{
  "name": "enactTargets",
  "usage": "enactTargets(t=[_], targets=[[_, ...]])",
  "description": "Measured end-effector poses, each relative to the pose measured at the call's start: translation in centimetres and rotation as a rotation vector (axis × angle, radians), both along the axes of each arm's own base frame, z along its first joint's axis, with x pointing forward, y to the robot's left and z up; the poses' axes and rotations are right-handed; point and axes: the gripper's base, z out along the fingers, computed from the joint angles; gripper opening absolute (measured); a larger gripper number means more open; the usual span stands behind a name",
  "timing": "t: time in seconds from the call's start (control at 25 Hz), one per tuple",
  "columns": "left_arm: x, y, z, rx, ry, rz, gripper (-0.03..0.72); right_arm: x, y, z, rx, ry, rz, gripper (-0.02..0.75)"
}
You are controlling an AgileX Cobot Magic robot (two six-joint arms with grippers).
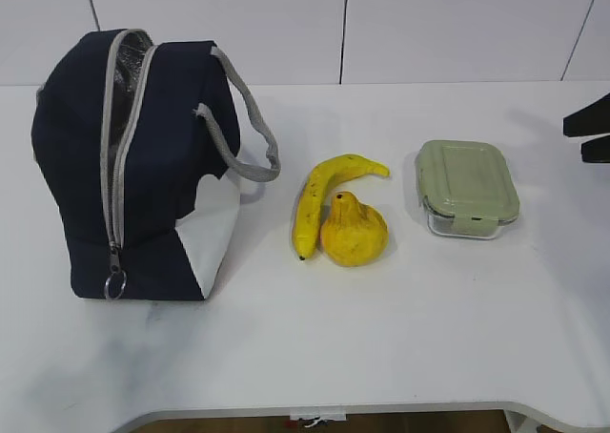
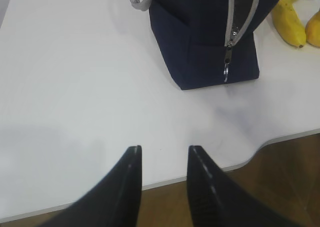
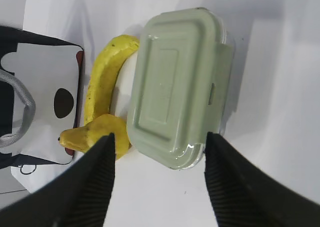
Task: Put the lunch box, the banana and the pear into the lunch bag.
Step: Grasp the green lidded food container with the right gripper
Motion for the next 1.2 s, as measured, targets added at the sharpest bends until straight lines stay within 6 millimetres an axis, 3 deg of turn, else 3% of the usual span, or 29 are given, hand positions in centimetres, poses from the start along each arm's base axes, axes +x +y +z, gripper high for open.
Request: enactTargets(t=[0.52, 1.2], targets=[[0.0, 0.0, 0.0, 0.0, 0.0, 0.0, 0.239, 2.2, -0.6, -7.4, 0.169, 0.175, -0.074, 0.554], [0.0, 0.0, 0.0, 0.0, 0.0, 0.0, 0.239, 6.5, 3.3, -9.6, 0.195, 0.158, 0.023, 0.563]])
